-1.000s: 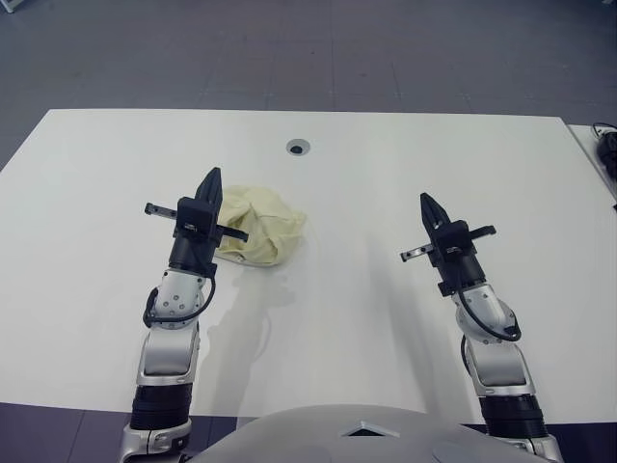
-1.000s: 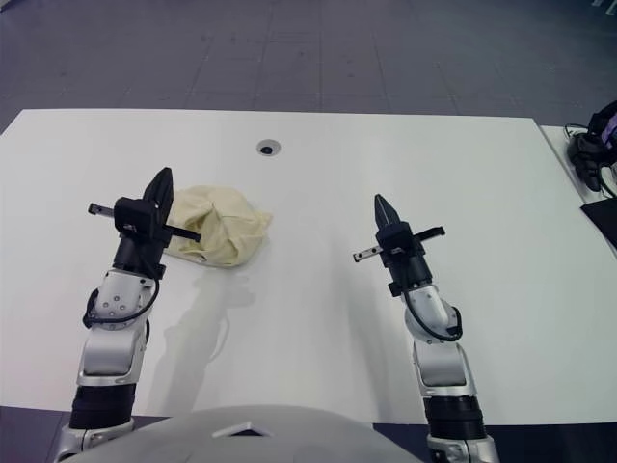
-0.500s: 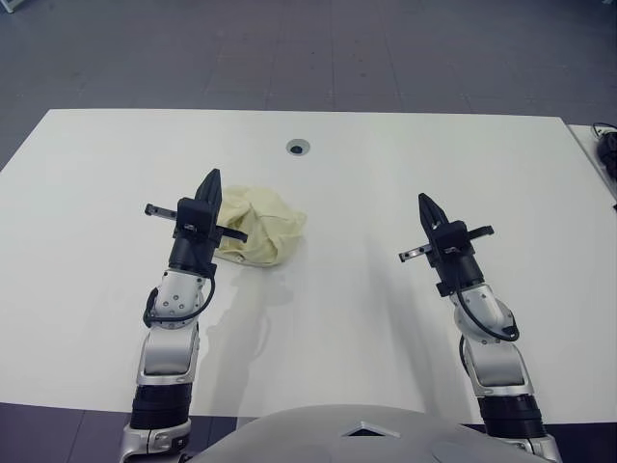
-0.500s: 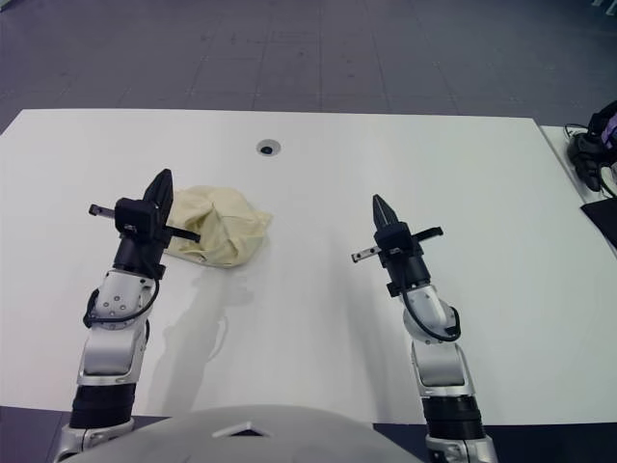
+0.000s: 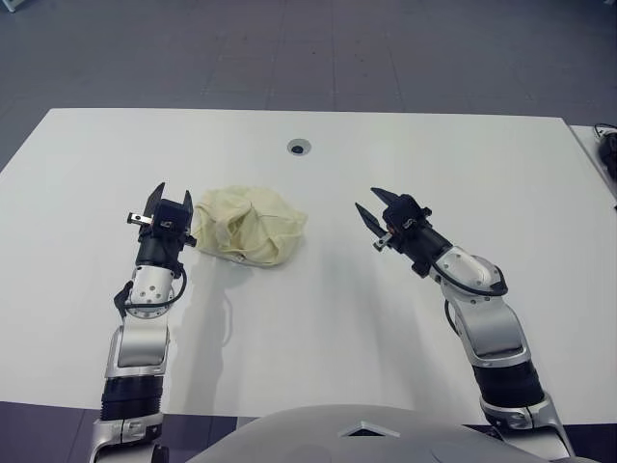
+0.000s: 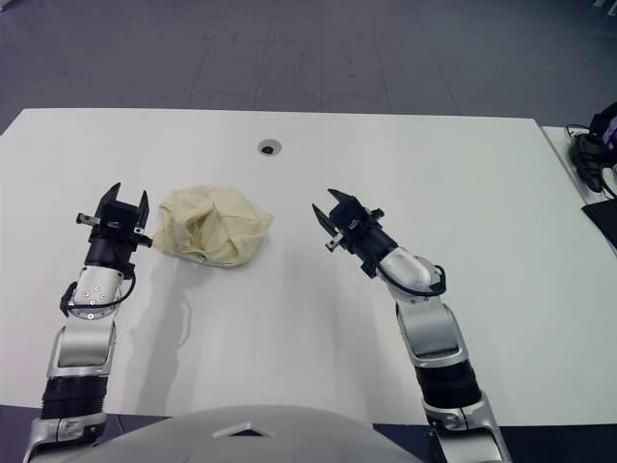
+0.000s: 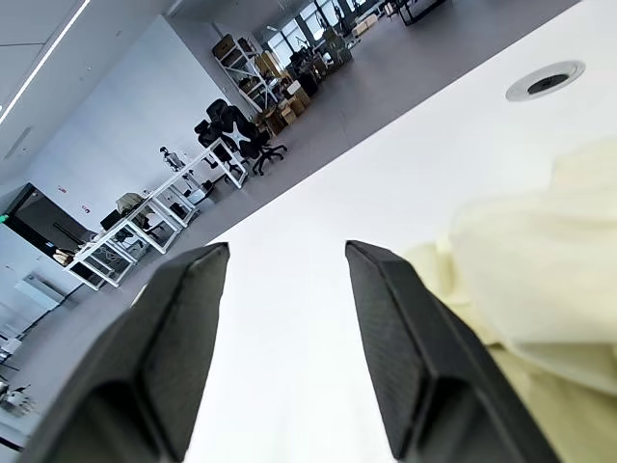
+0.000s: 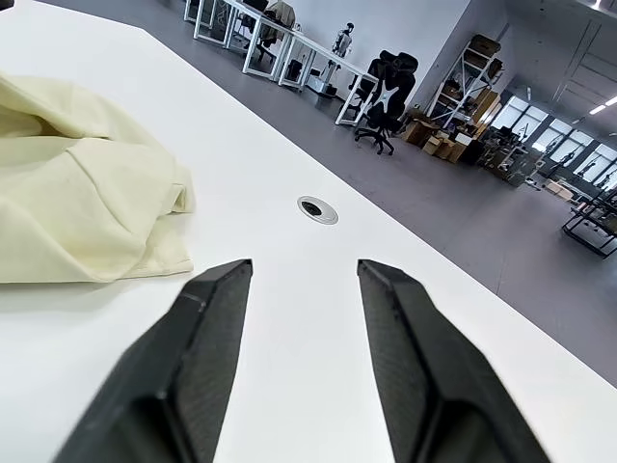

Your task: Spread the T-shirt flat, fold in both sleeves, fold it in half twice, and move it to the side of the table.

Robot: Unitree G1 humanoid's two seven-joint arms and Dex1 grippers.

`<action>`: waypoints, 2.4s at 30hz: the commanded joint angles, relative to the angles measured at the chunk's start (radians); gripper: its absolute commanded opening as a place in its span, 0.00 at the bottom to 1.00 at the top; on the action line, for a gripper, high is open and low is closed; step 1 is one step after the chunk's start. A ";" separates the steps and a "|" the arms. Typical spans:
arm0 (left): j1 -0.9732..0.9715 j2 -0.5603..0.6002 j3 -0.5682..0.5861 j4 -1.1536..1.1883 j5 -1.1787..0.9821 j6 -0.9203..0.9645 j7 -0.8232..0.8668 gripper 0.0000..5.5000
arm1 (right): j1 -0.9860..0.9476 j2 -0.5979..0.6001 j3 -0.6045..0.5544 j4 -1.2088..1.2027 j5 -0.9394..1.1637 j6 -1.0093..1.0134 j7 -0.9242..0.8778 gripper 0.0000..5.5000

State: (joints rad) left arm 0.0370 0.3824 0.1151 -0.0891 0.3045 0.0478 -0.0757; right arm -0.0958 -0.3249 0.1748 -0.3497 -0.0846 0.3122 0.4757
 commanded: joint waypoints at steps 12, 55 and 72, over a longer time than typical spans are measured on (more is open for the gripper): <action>-0.044 0.068 -0.275 0.123 0.008 -0.039 -0.299 0.84 | -0.001 -0.229 0.017 -0.088 0.114 0.094 0.289 0.74; -0.194 0.216 -0.458 0.118 -0.034 -0.409 -0.624 0.98 | 0.062 -0.522 0.125 -0.209 0.222 0.188 0.513 0.37; -0.168 0.213 -0.458 0.116 -0.019 -0.400 -0.592 0.98 | 0.055 -0.538 0.145 -0.167 0.217 0.164 0.553 0.39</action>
State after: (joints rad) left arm -0.1345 0.5967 -0.3409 0.0186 0.2728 -0.3600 -0.6674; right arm -0.0370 -0.8434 0.3144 -0.5279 0.1405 0.4798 1.0177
